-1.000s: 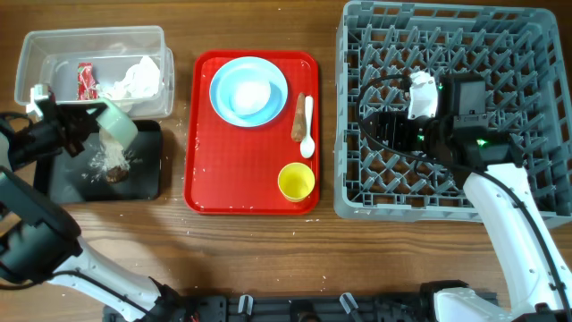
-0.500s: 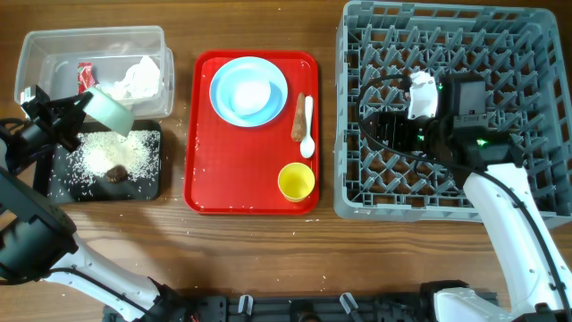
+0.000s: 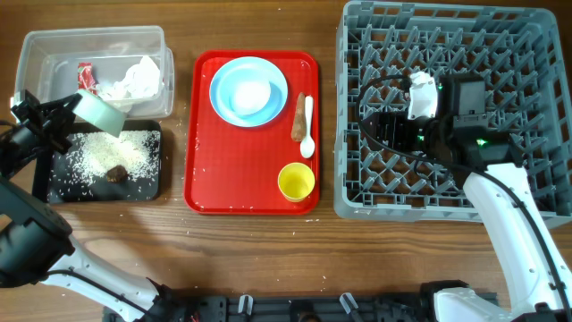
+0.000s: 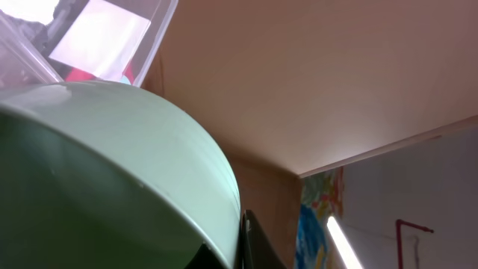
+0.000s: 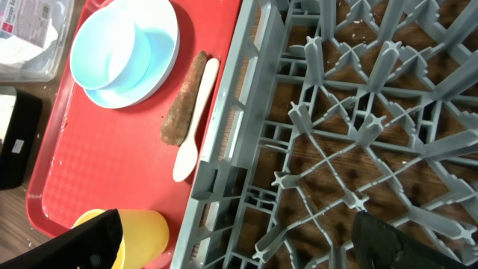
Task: Sort waste into correct bins and load items into the dishwasher rack
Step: 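Tip the green bowl over the black tray to pour out rice, then set the green bowl back onto the red tray with the left gripper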
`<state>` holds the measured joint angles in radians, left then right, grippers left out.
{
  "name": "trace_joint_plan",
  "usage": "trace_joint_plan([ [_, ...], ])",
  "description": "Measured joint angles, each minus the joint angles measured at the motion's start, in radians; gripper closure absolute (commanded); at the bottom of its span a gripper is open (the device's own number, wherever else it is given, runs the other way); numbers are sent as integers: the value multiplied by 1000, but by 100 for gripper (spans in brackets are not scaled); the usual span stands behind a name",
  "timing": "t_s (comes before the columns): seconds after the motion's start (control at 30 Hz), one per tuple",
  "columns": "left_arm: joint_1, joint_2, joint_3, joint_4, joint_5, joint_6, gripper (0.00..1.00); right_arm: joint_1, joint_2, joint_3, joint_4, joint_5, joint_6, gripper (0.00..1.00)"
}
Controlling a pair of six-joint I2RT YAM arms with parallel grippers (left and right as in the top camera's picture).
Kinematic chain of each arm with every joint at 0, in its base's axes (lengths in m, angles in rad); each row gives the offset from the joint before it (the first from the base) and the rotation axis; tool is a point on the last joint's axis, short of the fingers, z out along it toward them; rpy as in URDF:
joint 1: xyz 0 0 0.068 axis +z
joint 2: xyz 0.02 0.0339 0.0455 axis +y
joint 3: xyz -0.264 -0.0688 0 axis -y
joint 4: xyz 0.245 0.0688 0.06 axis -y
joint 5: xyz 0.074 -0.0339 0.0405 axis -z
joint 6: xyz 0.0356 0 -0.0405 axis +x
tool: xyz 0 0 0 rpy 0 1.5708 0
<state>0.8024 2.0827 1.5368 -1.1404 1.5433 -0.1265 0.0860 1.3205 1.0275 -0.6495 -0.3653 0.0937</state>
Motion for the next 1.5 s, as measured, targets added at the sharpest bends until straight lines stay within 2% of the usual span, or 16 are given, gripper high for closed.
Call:
trace_joint_plan([
  [0.17,-3,0,0,1,-8,-1,96,0,0,0,0,0,0,0],
  [0.23,-4,0,1,-110,-4,24,96,0,0,0,0,0,0,0],
  [0.3,-17,-6,-3,-204,-1,103,96,0,0,0,0,0,0,0],
  [0.4,-38,-16,-2,-190,-12,184,96,0,0,0,0,0,1,0],
  [0.6,-51,-37,-3,-342,-31,367,96,0,0,0,0,0,26,0],
  [0.73,-163,-140,-3,-411,-67,545,96,0,1,0,3,0,34,0],
  [0.87,-377,-226,-3,-380,-195,602,96,0,1,0,4,0,35,0],
  [0.93,-525,-240,-3,-317,-327,573,96,0,1,0,4,0,37,0],
  [1.07,-786,-241,-4,-84,-729,305,96,0,1,0,7,0,37,0],
  [1.1,-864,-241,-4,-40,-897,205,96,0,1,0,6,0,37,0],
  [1.17,-980,-241,-4,-26,-1101,88,96,0,1,0,4,0,37,0],
  [1.3,-1168,-241,-4,-10,-1403,-56,96,0,1,0,3,0,37,0],
  [1.4,-1253,-233,-4,-5,-1536,-118,96,0,1,0,3,0,37,0],
  [1.5,-1286,-201,-5,13,-1592,-154,96,0,1,0,3,0,37,0],
])
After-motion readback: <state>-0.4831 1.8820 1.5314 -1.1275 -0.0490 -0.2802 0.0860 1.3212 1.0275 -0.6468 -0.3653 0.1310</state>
